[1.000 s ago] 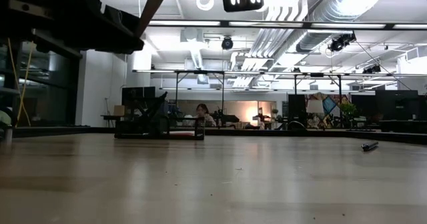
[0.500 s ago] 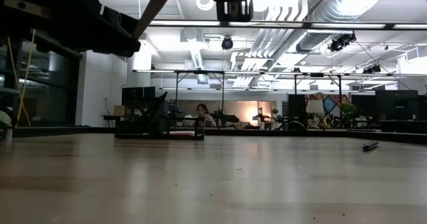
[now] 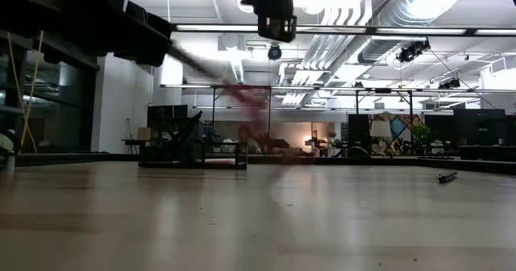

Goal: Pick and place office supplies into organizer
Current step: Put the red scissors into the desk organizer

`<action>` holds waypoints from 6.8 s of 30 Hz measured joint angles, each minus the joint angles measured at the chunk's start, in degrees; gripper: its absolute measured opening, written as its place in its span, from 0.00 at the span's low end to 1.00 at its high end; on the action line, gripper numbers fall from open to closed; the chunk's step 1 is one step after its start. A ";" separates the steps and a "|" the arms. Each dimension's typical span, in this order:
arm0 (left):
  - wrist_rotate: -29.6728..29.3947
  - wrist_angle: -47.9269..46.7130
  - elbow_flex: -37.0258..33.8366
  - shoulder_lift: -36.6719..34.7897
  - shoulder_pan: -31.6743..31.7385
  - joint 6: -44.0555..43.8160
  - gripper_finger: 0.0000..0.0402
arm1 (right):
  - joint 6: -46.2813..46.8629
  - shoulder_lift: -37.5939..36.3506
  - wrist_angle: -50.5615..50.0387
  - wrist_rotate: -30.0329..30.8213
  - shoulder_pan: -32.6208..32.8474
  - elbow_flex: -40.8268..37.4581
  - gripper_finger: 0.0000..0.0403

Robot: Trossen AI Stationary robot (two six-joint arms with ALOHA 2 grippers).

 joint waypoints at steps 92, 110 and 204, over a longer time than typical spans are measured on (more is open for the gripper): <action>-2.61 0.05 0.00 0.01 0.12 -6.21 0.00 | 1.84 3.59 43.62 66.04 28.06 -38.93 0.03; -4.90 -4.62 0.07 -0.52 0.10 -6.47 0.00 | 3.51 3.55 43.09 68.43 28.05 -38.91 0.04; -35.17 -34.06 -19.80 -48.10 -12.65 -33.76 0.66 | -119.65 25.71 -13.19 101.58 -3.42 36.00 0.03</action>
